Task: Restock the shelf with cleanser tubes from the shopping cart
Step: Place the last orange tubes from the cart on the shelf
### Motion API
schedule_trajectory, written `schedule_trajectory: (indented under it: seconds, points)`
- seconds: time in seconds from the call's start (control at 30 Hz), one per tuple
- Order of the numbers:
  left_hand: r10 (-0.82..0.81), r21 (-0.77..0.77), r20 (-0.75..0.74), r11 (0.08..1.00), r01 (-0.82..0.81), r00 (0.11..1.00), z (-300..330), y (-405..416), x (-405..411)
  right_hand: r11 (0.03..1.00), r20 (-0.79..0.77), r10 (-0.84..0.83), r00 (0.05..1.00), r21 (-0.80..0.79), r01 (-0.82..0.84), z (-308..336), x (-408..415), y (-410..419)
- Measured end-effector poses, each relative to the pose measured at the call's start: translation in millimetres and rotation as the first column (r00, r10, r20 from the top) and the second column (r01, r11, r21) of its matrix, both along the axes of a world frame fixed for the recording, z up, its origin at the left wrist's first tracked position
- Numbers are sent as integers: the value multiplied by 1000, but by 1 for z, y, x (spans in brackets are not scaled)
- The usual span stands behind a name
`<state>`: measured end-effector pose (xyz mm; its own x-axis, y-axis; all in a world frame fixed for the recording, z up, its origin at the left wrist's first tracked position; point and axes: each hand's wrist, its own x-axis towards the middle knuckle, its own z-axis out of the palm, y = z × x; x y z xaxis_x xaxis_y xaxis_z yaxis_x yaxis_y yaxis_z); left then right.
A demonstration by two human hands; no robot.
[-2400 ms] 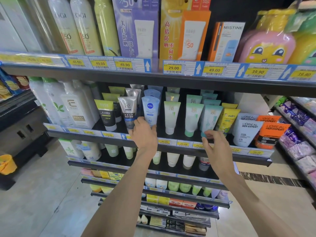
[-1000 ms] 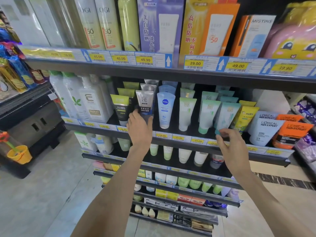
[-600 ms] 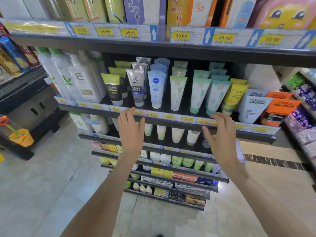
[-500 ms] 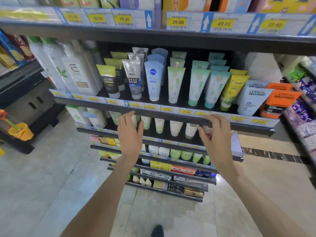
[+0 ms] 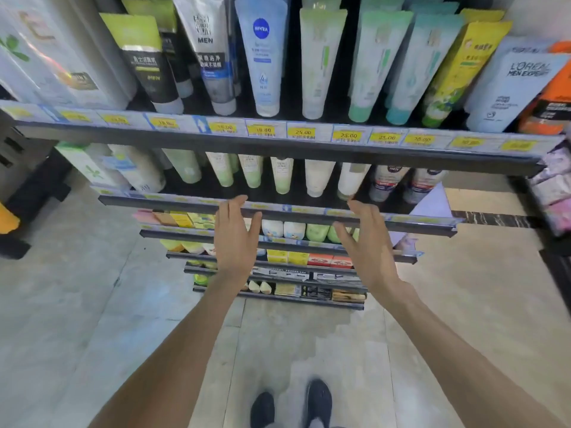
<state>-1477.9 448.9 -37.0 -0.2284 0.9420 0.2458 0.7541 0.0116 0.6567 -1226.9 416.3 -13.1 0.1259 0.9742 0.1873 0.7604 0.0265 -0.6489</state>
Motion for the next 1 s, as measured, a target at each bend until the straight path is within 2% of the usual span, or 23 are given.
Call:
schedule_trajectory:
  seconds: [0.2, 0.47, 0.63, 0.8, 1.0]
  points:
    - [-36, -6, -9, 999, 36, 999, -11, 4, -24, 998, -23, -43, 999, -44, 42, -13, -30, -1]
    - [-54, 75, 32, 996, 52, 998, -7, 38, -43, 999, -25, -43, 999, -34, 42, -19, -66, 13]
    - [-11, 103, 57, 995, 5, 998, -18, 80, -36, 999, -59, -13, 998, 43, 16, -29, -87, 39]
    - [61, 144, 8, 988, -61, 998, -39, 106, -26, 994, -71, -31, 997, 107, 39, -42, -108, 65]
    - [149, 153, -84, 979, -135, 985, -53, 118, -19, 981, -4, -86, 996, 176, 85, -60, -119, 83]
